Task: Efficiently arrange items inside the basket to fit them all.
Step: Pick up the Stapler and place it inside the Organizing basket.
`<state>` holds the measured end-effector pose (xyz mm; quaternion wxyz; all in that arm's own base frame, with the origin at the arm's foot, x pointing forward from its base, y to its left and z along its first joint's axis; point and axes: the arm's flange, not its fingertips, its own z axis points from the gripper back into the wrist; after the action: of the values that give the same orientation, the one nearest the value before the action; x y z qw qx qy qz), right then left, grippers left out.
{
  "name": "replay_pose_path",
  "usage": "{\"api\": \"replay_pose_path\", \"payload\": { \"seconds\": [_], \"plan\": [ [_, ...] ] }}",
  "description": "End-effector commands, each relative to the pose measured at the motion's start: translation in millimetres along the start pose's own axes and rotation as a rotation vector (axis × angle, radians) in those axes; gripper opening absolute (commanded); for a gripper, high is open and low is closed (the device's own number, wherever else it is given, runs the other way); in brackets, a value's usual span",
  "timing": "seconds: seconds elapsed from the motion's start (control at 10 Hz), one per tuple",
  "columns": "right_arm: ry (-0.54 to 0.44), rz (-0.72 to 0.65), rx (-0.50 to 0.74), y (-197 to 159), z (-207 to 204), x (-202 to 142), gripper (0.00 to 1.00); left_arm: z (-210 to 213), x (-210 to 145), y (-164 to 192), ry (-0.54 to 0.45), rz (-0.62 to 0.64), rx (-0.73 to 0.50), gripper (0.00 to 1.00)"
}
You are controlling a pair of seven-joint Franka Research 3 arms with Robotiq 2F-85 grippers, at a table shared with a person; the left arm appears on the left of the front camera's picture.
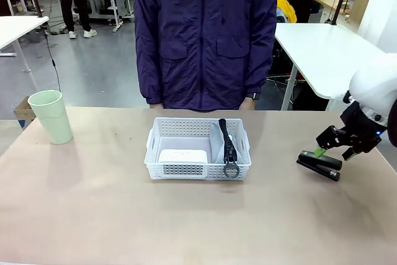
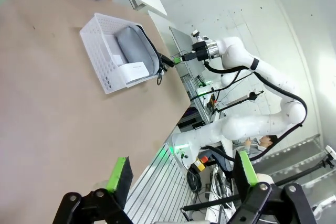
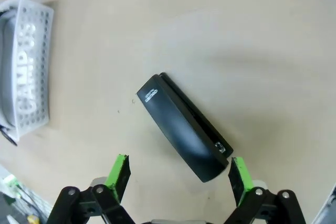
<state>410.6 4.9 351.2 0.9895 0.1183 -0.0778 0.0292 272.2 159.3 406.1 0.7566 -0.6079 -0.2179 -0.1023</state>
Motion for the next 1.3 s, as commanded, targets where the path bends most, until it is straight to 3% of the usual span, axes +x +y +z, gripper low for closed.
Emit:
{"api": "replay_pose_path", "payload": {
  "seconds": [0.0, 0.1, 0.2, 0.6, 1.2],
  "plan": [
    [0.052, 0.285, -0.067, 11, -9, 7, 1.00, -3, -2, -4, -0.015, -0.002, -0.018, 1.00],
    [0.112, 0.432, -0.043, 10, -12, 8, 1.00, -3, -2, -4, -0.015, -0.002, -0.018, 1.00],
    [0.114, 0.472, -0.076, 9, -15, 7, 1.00, -3, -2, -4, -0.015, -0.002, -0.018, 1.00],
    [-0.006, 0.655, -0.122, 13, -24, 6, 1.00, -3, -2, -4, -0.015, -0.002, -0.018, 1.00],
    [0.038, 0.609, -0.148, 20, -21, 18, 1.00, -3, -2, -4, -0.015, -0.002, -0.018, 1.00]
  ]
}}
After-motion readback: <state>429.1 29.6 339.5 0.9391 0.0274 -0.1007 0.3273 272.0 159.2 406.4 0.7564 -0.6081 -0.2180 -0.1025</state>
